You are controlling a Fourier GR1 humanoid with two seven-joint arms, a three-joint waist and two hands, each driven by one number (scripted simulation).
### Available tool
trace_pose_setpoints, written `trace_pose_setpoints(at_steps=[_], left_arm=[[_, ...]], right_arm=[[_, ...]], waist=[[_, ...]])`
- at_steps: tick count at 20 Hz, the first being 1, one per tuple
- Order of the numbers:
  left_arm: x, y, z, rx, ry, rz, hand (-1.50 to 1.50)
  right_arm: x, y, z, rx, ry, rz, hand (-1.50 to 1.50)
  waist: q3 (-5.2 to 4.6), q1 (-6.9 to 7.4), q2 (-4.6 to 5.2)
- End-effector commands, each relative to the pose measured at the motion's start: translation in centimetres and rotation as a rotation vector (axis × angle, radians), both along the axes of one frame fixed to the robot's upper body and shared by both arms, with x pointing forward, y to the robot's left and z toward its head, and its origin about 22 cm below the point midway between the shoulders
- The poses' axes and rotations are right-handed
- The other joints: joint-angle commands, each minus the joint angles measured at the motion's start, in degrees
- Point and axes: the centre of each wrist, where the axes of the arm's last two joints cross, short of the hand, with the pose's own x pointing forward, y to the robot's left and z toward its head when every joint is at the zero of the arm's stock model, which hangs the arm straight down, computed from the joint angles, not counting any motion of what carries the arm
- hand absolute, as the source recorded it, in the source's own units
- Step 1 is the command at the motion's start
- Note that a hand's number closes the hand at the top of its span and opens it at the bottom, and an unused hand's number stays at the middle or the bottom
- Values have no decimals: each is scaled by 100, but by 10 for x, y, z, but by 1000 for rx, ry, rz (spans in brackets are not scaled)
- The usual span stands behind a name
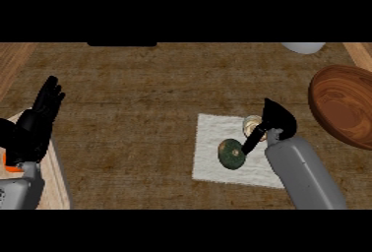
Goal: Pick the cupcake from the placemat and place it in the bowl
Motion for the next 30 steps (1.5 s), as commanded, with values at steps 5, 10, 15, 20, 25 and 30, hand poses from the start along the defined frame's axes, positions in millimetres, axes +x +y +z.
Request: trace_pose_setpoints(at_steps=[5, 10, 15, 20, 25, 30], left_arm=[[6, -4, 0, 2, -4, 8, 0], [-6, 19, -2, 12, -8, -14, 0], [1, 10, -5, 7, -4, 17, 0], [8, 7, 1, 3, -8, -5, 0], [5, -10, 2, -4, 0, -21, 0], [10, -6, 6, 13, -15, -17, 0]], right_arm=[[6, -5, -30, 73, 55, -31, 150], [28, -19, -27, 66, 4, 20, 150], [16, -9, -37, 45, -9, 33, 150], [40, -18, -33, -52, -91, -26, 150], [88, -1, 25, -126, -171, -82, 150], [96, 8, 42, -223, -273, -82, 150]], waist=[[10, 4, 16], [10, 35, 22], [9, 1, 14], [10, 43, 34], [12, 185, 71], [9, 81, 39]])
